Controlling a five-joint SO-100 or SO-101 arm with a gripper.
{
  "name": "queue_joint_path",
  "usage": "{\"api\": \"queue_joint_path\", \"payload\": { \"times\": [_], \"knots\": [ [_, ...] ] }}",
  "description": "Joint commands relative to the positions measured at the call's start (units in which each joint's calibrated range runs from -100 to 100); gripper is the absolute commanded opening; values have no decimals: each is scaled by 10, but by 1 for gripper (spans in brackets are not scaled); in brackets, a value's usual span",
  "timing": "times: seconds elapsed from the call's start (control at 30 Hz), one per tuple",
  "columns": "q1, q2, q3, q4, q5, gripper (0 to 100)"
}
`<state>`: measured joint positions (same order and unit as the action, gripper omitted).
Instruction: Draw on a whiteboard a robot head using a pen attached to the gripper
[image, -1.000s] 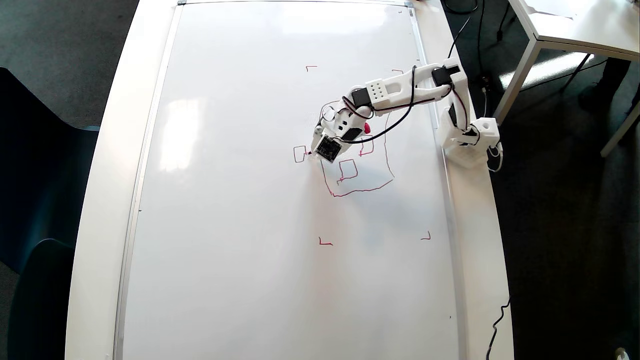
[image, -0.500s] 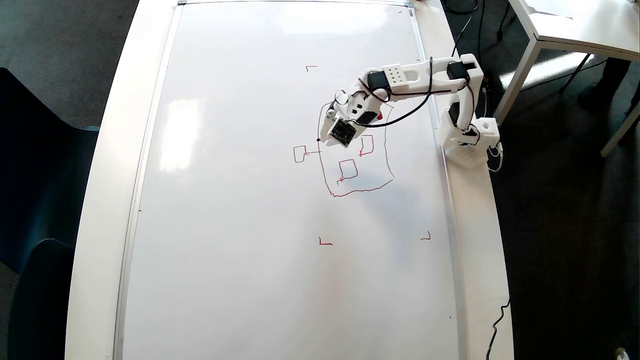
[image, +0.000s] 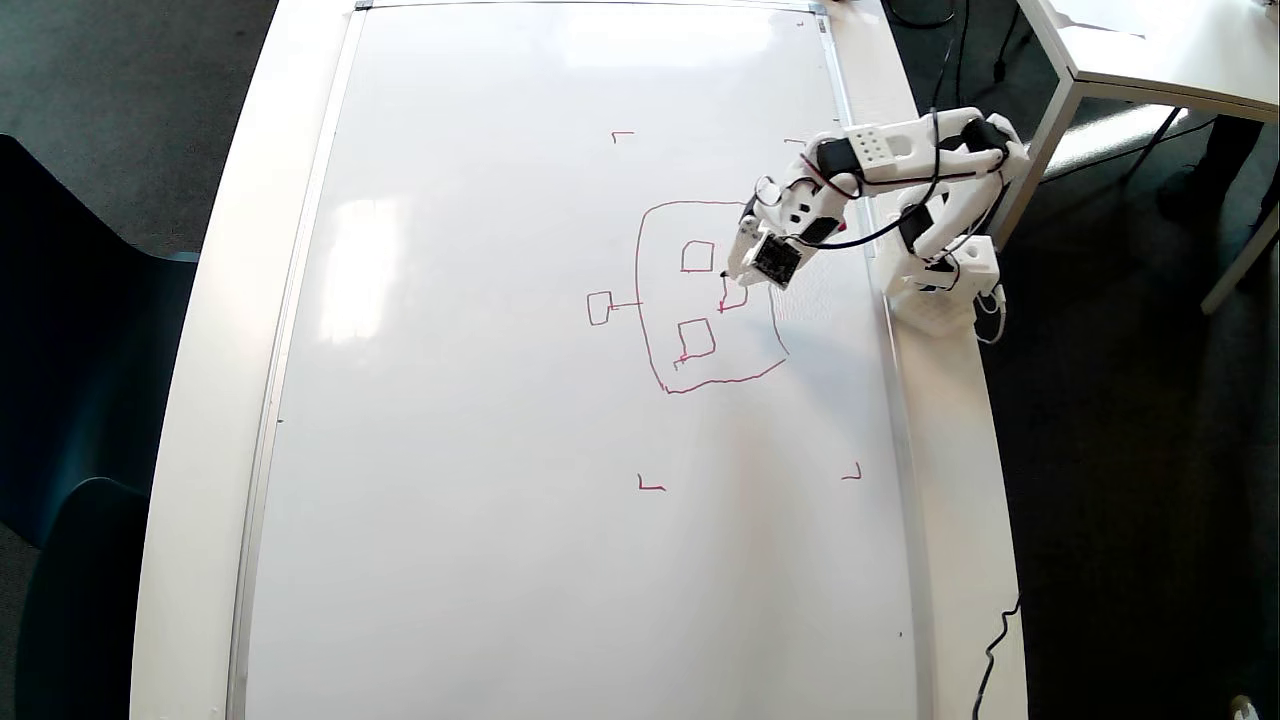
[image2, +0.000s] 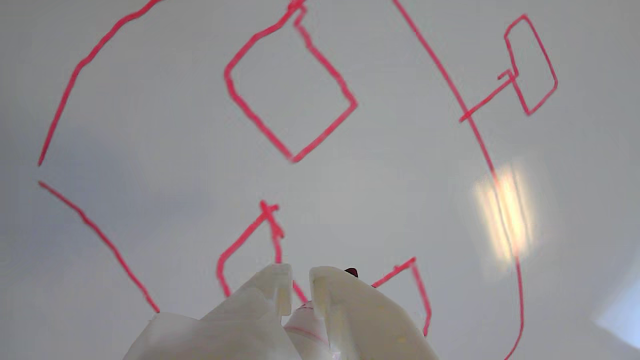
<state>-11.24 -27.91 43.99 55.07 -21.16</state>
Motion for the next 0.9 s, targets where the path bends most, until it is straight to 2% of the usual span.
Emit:
{"api": "queue_joint_path", "payload": {
  "times": [0.0,0.23,0.4,0.7,0.87],
  "knots": [
    [7,-125,84,-10,2,1],
    [26,-336,254,-122,3,1],
    [53,-456,329,-201,73,1],
    [57,-471,323,-282,98,1],
    [55,-514,410,-461,119,1]
  ]
}}
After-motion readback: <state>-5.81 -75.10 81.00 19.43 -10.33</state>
